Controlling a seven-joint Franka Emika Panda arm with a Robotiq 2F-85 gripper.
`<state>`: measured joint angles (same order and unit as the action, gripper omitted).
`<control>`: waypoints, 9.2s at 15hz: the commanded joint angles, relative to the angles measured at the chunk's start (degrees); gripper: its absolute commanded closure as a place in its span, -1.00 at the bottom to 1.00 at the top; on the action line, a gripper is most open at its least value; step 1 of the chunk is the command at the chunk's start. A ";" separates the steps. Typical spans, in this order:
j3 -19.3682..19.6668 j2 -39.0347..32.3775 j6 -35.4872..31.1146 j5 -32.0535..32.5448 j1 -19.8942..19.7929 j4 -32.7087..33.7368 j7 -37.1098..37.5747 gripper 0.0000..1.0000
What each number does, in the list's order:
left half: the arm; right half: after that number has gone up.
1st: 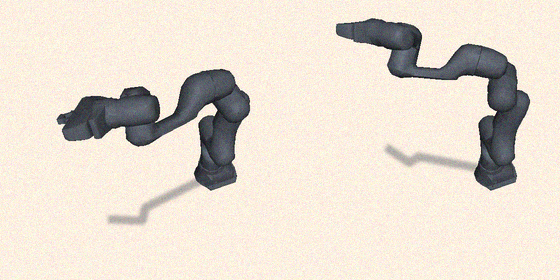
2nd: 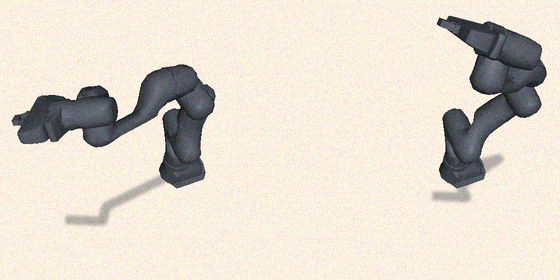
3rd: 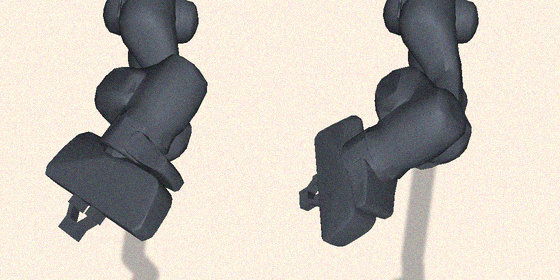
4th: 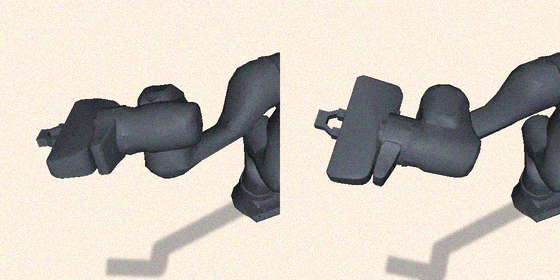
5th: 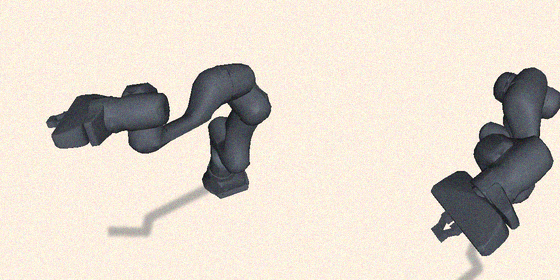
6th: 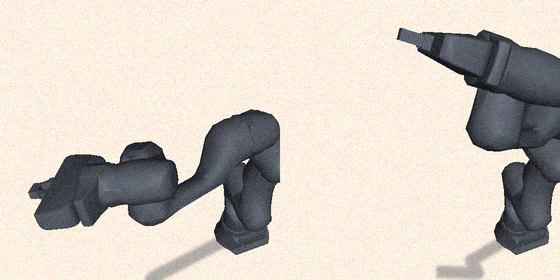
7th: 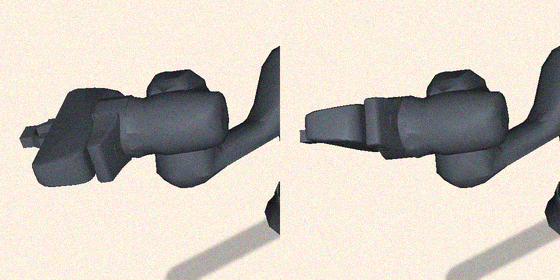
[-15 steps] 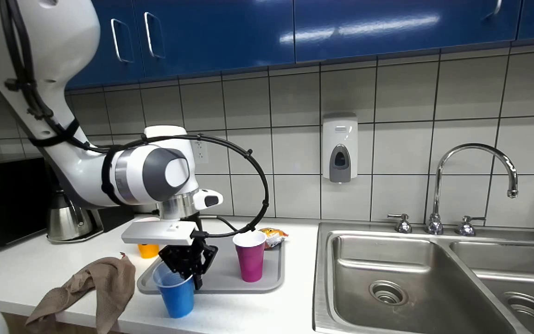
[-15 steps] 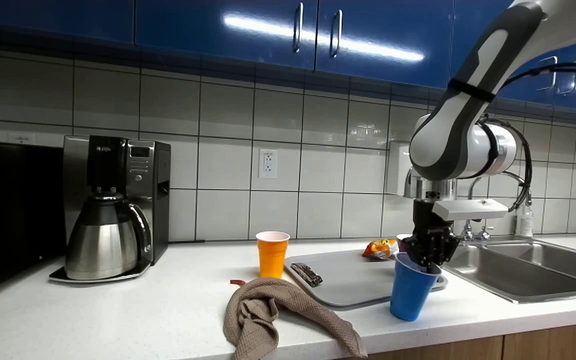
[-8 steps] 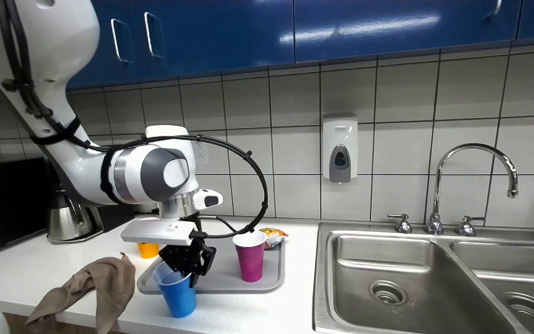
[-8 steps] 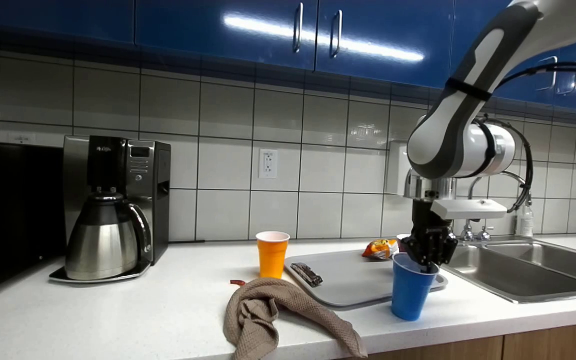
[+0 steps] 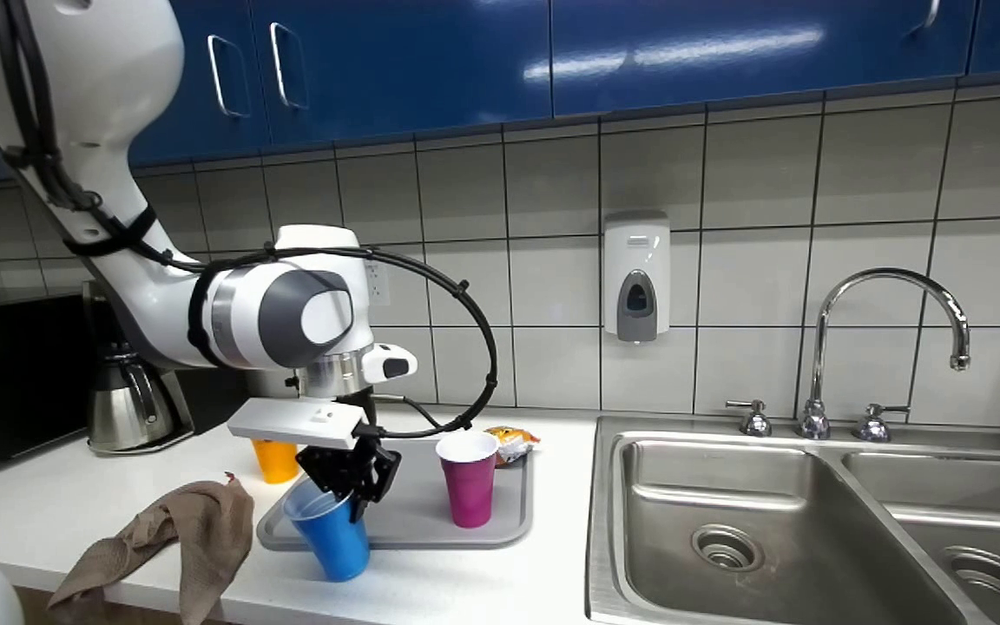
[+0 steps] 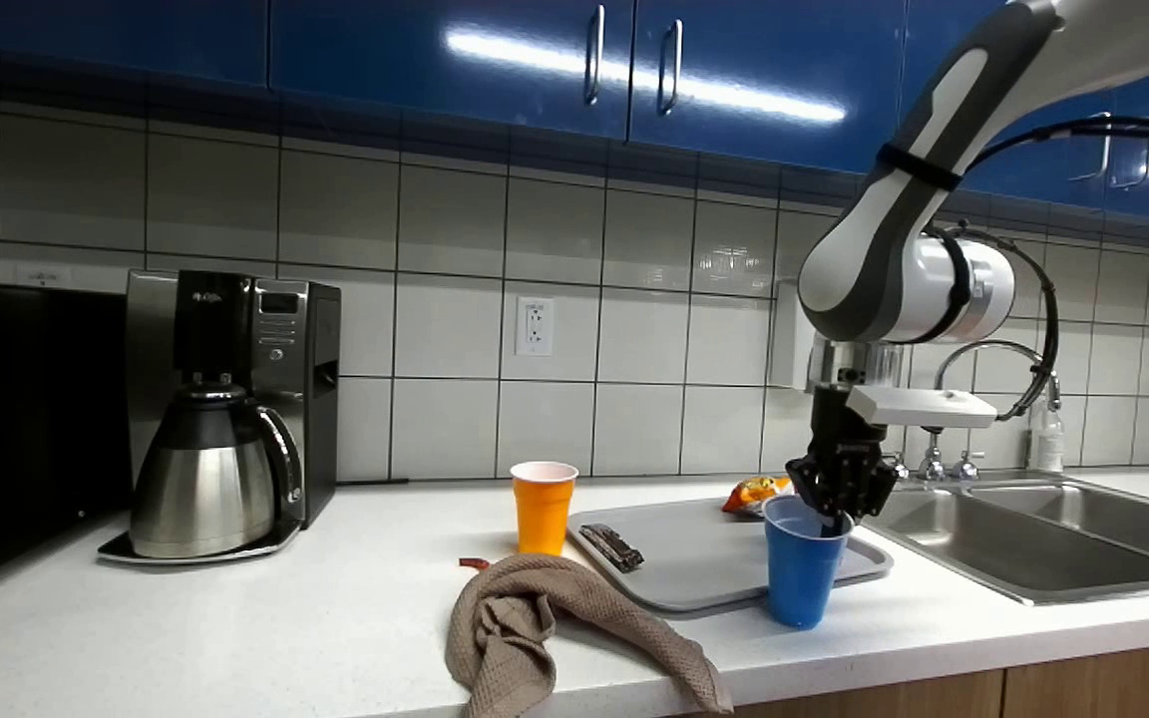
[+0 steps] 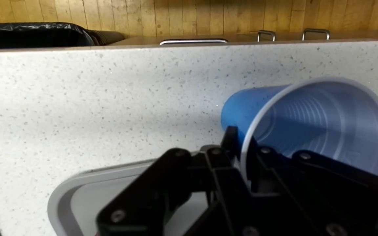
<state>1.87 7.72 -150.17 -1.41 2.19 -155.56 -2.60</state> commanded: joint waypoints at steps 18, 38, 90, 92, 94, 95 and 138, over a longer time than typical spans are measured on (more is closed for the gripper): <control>-1.46 -3.59 4.26 -6.86 0.62 10.96 7.10 0.97; -0.93 -13.85 6.30 -0.16 1.24 18.70 26.93 0.97; -0.70 -5.08 10.55 2.32 -0.60 16.53 14.71 -1.00; -0.70 -5.08 10.55 2.32 -0.60 16.53 14.70 -1.00; -0.70 -5.08 10.55 2.32 -0.60 16.53 14.70 -1.00; -0.70 -5.08 10.55 2.32 -0.60 16.53 14.70 -1.00; -8.95 -13.50 4.34 2.92 7.28 28.09 9.95 -1.00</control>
<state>-5.90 -3.50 -145.73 0.79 9.19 -130.17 7.39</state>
